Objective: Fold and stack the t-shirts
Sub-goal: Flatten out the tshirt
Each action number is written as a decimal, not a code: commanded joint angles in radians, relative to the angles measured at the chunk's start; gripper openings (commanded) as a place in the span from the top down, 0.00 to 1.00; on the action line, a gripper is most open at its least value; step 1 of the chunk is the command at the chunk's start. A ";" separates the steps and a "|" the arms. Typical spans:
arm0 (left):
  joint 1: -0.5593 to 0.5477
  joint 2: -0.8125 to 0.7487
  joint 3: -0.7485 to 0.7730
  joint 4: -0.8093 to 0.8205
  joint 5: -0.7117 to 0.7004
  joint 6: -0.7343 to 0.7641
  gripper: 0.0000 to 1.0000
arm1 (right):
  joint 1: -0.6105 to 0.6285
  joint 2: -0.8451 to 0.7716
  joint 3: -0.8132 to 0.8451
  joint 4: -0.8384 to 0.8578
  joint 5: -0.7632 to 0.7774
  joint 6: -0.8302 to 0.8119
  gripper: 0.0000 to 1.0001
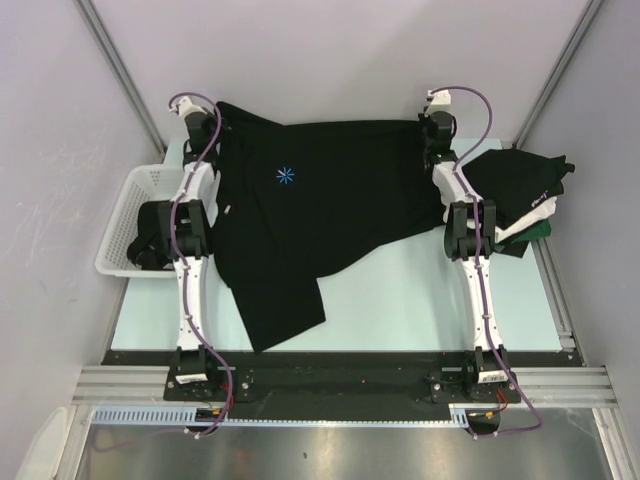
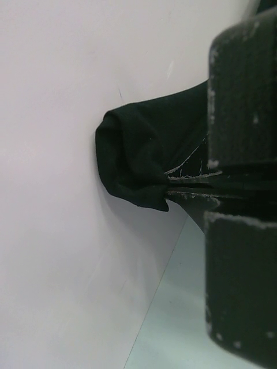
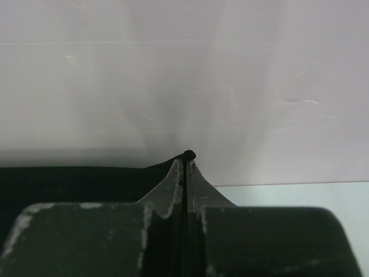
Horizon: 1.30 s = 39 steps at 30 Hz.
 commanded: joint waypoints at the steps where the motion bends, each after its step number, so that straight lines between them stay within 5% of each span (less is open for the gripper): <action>1: 0.038 -0.035 0.034 0.049 -0.024 0.013 0.99 | -0.007 0.000 0.037 0.067 0.037 -0.025 1.00; 4: 0.038 -0.039 0.018 0.054 -0.013 0.013 0.93 | -0.005 -0.001 0.030 0.080 0.054 -0.029 1.00; 6: 0.038 -0.045 0.004 0.056 0.025 0.014 0.89 | -0.005 -0.003 0.028 0.089 0.063 -0.031 0.83; 17: 0.029 -0.098 -0.040 0.056 0.085 0.049 0.65 | 0.003 -0.061 -0.013 0.066 0.065 -0.054 0.41; 31: -0.033 -0.220 -0.129 0.054 0.215 0.056 0.54 | 0.094 -0.288 -0.248 -0.169 0.203 -0.118 0.36; 39: -0.051 -0.284 -0.201 0.049 0.286 0.043 0.51 | 0.136 -0.376 -0.239 -0.345 0.229 -0.077 0.29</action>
